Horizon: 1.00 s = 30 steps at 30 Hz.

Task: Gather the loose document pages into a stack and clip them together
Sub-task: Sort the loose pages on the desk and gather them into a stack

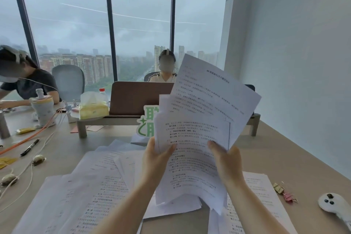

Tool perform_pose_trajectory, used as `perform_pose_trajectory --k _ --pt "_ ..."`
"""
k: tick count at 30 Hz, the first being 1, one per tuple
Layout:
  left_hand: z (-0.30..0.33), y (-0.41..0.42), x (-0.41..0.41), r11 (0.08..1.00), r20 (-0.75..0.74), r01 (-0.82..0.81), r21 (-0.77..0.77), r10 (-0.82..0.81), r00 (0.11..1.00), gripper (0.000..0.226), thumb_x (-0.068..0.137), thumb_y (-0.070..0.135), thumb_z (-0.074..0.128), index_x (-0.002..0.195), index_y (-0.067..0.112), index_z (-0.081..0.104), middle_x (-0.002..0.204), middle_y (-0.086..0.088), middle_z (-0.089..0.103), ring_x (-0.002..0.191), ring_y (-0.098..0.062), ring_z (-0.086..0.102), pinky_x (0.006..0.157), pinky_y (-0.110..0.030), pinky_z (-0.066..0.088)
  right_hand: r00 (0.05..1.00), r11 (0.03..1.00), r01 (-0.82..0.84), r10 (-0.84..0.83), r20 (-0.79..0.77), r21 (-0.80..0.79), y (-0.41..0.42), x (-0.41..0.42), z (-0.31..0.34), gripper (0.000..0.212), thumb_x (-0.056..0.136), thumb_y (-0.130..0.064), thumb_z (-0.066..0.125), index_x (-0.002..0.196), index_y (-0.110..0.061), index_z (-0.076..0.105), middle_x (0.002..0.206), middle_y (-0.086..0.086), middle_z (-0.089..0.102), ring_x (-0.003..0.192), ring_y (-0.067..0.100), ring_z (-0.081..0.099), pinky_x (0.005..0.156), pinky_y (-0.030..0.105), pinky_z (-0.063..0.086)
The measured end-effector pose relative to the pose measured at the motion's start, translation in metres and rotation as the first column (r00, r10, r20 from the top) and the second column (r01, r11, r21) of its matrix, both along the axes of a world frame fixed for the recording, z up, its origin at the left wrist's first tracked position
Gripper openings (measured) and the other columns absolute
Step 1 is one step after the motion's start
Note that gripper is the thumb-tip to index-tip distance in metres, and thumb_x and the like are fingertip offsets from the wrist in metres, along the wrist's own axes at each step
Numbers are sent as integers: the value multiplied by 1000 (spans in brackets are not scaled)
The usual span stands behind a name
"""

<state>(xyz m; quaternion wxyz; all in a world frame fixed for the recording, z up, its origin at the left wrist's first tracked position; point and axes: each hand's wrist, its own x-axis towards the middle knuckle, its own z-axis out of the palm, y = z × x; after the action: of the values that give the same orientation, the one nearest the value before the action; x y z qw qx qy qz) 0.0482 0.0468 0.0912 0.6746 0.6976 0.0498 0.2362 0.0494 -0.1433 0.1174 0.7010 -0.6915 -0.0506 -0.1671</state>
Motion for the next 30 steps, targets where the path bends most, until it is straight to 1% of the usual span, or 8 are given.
perform_pose_trajectory --k 6,9,13,17,19,22,25,30 --pt "-10 2 -2 993 -58 -17 118 24 998 25 86 33 71 100 40 51 97 16 66 85 -5 65 62 -25 50 999 1000 15 -15 28 -21 -4 9 1 42 85 -26 74 124 -31 60 108 -13 74 98 4 71 87 32 58" --pt "-23 9 -2 990 -114 -32 136 48 992 22 86 34 70 95 41 52 96 15 65 85 -8 65 67 -31 55 1000 1000 3 -4 -20 -24 -10 13 -9 42 82 -23 77 120 -32 61 105 -13 75 97 8 71 89 39 58" --pt "-41 14 1 986 -185 20 166 11 983 25 86 31 69 104 38 53 105 8 65 92 -11 64 82 -42 58 996 999 -27 24 -84 -26 -13 16 -23 33 81 -21 77 111 -32 67 102 -9 75 99 16 71 87 42 58" --pt "-51 22 -2 958 -252 87 275 -16 968 36 83 36 64 118 29 57 120 -1 64 98 -15 64 89 -44 55 988 993 34 -51 -144 -115 -15 20 -23 12 87 -17 70 92 -27 72 90 -7 75 89 19 70 83 43 59" --pt "-59 32 -5 909 -380 70 410 100 920 54 83 41 59 135 25 50 135 -4 52 115 -23 57 98 -41 49 985 985 91 -111 -132 -149 -19 21 -20 9 89 -17 68 97 -17 73 86 -6 72 86 24 69 78 43 59" --pt "-74 49 -10 732 -549 101 674 405 732 63 86 45 54 140 18 38 141 -10 41 129 -31 39 100 -42 40 972 962 167 -197 -126 -218 -25 23 -16 11 90 -19 67 90 -9 72 75 0 67 77 30 67 75 50 57" --pt "-86 57 -13 687 -597 142 713 488 637 73 78 60 58 135 16 40 141 -13 41 132 -32 36 102 -43 38 965 950 176 -218 -145 -257 -30 25 -16 10 90 -17 65 84 -11 68 74 5 67 72 30 64 77 53 57" --pt "-90 57 -1 672 -618 172 720 508 600 82 69 59 70 130 14 39 136 -13 41 129 -31 37 99 -43 39 952 943 206 -255 -169 -260 -36 28 -23 13 89 -17 66 77 -12 66 90 20 72 83 40 68 77 57 56"
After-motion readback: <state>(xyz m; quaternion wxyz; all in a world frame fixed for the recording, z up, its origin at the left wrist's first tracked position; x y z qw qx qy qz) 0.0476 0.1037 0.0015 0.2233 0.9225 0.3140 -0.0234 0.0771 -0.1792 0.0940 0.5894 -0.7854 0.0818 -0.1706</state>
